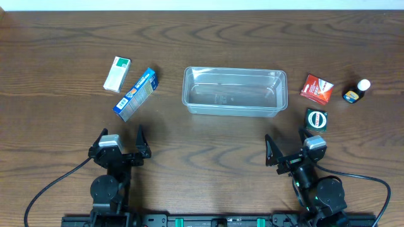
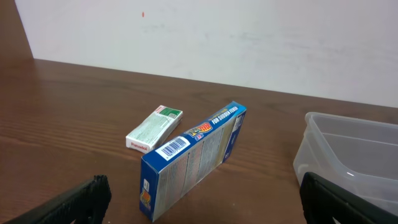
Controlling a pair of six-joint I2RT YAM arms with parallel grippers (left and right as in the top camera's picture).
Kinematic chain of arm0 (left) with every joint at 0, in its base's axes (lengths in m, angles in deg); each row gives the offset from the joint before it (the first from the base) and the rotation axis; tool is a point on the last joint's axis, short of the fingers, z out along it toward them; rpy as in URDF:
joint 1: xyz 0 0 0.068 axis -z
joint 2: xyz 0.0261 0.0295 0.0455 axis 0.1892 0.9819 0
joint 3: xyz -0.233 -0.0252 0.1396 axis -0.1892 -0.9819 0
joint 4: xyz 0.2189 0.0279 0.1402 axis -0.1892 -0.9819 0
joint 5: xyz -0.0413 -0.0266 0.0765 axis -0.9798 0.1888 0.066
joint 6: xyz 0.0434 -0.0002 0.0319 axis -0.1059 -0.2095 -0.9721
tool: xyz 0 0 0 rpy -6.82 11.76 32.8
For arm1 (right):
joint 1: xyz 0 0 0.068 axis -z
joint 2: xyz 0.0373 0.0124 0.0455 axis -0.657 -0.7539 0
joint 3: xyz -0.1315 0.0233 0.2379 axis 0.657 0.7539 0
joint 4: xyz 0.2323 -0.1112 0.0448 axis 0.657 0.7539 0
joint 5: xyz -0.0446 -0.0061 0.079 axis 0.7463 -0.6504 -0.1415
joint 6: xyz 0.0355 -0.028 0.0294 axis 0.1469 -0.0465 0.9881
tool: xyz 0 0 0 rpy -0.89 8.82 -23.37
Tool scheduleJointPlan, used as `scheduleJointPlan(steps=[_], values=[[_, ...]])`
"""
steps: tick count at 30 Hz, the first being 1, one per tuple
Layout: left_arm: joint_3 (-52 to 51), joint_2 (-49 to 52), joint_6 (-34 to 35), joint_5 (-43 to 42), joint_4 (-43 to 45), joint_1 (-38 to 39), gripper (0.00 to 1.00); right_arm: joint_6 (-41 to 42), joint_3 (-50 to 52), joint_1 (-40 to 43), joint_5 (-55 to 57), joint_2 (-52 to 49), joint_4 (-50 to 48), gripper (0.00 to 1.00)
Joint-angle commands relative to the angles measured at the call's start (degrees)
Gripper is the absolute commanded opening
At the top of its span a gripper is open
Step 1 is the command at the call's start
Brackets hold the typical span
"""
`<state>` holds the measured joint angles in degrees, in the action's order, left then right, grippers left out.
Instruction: Pack container
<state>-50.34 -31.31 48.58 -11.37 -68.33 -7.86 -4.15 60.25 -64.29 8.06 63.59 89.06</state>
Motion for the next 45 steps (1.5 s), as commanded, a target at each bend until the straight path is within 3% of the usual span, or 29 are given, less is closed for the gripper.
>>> scheduleJointPlan(steps=[1,6,12,16,21,24,27,31,34,39,45], values=[[-1.4,-0.4,-0.5,0.3,-1.9,-0.3,0.98,-0.6,0.2,-0.7,0.4,0.0,0.0,0.99],[-1.4,-0.4,-0.7,0.0,3.0,-0.2,0.98,-0.6,0.2,-0.7,0.4,0.0,0.0,0.99],[-0.7,4.5,-11.5,0.2,16.0,-0.2,0.98,-0.6,0.2,-0.7,0.4,0.0,0.0,0.99],[4.5,17.0,-11.5,2.9,20.8,-0.3,0.98,-0.6,0.2,-0.7,0.4,0.0,0.0,0.99],[19.3,41.4,-12.5,2.8,26.0,-0.3,0.98,-0.6,0.2,-0.7,0.4,0.0,0.0,0.99],[35.9,56.0,-12.5,-1.2,15.8,-0.3,0.98,-0.6,0.2,-0.7,0.4,0.0,0.0,0.99],[55.2,66.5,-12.5,-7.3,-6.0,-0.3,0.98,-0.6,0.2,-0.7,0.4,0.0,0.0,0.99],[76.6,77.0,-13.0,-7.6,-31.0,-0.3,0.98,-0.6,0.2,-0.7,0.4,0.0,0.0,0.99],[82.5,79.6,-12.9,-7.5,-35.7,-0.3,0.98,-0.6,0.2,-0.7,0.4,0.0,0.0,0.99],[82.6,79.4,-12.9,-7.5,-34.9,-0.3,0.98,-0.6,0.2,-0.7,0.4,0.0,0.0,0.99],[80.0,80.8,-17.4,-5.6,-45.1,-0.3,0.98,-0.6,0.2,-0.7,0.4,0.0,0.0,0.99]])
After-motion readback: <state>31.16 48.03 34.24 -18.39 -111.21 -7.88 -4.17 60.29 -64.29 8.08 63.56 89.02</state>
